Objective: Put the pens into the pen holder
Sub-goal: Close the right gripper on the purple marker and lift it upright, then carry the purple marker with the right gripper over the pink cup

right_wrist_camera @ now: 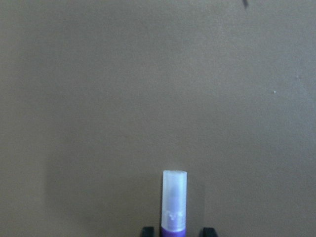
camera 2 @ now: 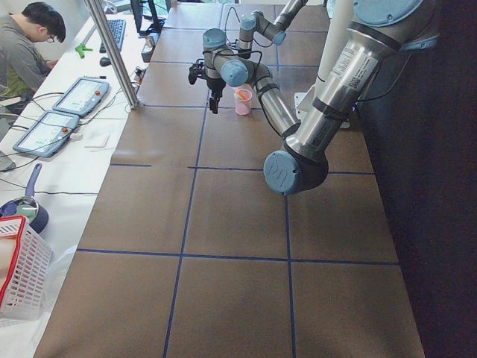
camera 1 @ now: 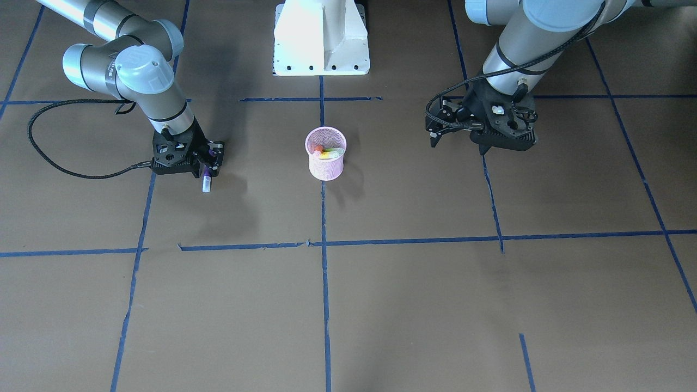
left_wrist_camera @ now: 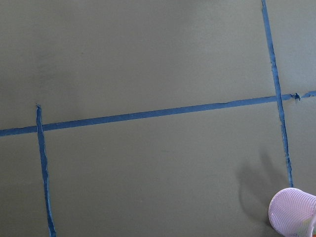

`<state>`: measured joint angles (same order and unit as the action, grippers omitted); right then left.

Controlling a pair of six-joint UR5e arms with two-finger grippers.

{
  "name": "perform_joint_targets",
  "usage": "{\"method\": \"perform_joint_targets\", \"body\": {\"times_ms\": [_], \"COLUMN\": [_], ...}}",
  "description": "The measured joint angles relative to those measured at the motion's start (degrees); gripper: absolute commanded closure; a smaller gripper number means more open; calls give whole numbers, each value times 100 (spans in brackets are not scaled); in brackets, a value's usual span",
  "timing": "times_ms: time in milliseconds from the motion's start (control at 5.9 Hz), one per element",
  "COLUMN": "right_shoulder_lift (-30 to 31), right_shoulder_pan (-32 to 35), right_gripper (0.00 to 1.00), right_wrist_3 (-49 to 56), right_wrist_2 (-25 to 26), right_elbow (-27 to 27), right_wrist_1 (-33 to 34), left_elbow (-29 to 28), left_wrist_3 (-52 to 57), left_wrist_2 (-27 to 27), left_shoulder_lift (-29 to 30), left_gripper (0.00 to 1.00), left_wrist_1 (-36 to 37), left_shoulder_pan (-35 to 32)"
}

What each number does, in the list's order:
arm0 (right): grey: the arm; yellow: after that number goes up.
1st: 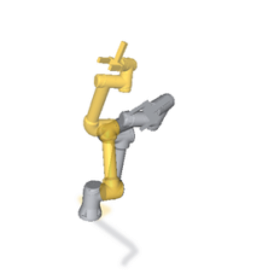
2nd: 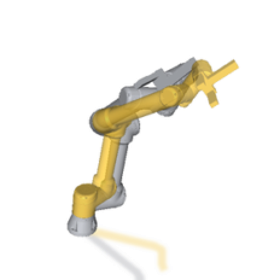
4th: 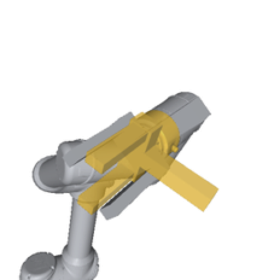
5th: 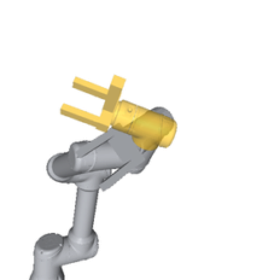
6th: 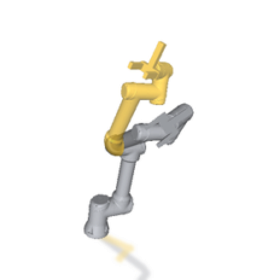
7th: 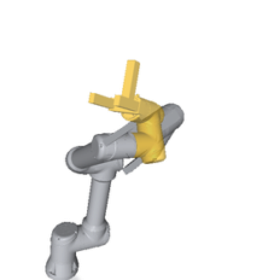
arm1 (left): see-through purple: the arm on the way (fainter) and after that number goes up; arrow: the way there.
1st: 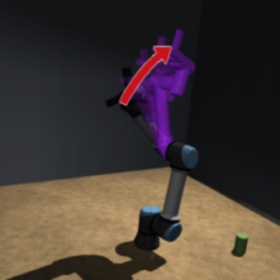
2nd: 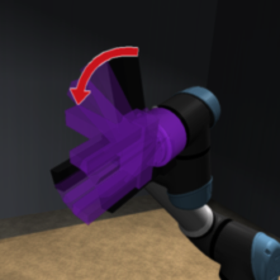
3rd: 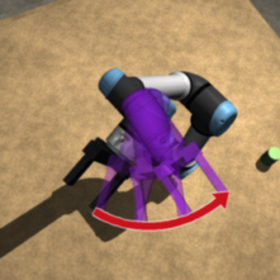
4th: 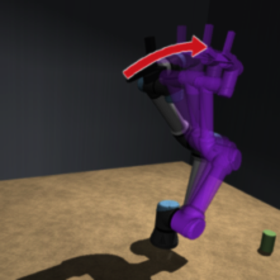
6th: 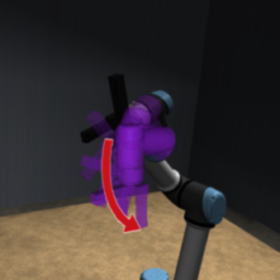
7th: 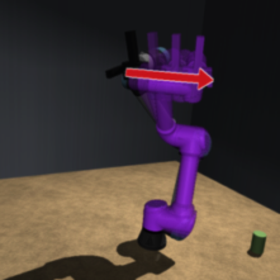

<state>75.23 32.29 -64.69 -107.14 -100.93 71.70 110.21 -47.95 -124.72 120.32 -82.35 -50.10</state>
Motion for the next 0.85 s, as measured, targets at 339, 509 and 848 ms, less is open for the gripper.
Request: {"method": "perform_joint_targets", "body": {"times_ms": [339, 509, 848], "right_shoulder_lift": [-21, -46, -58], "right_shoulder_pan": [-20, -13, 194], "right_gripper": [100, 100, 100], "right_wrist_3": [1, 6, 55], "right_wrist_2": [-1, -11, 34], "right_elbow": [6, -24, -468], "right_wrist_1": [79, 163, 198], "left_elbow": [0, 0, -14], "left_wrist_3": [-1, 0, -1], "left_wrist_2": [0, 0, 0], "left_shoulder_lift": [0, 0, 0], "left_gripper": [0, 0, 0], "left_wrist_1": [0, 0, 0], "left_shoulder_pan": [0, 0, 0]}}
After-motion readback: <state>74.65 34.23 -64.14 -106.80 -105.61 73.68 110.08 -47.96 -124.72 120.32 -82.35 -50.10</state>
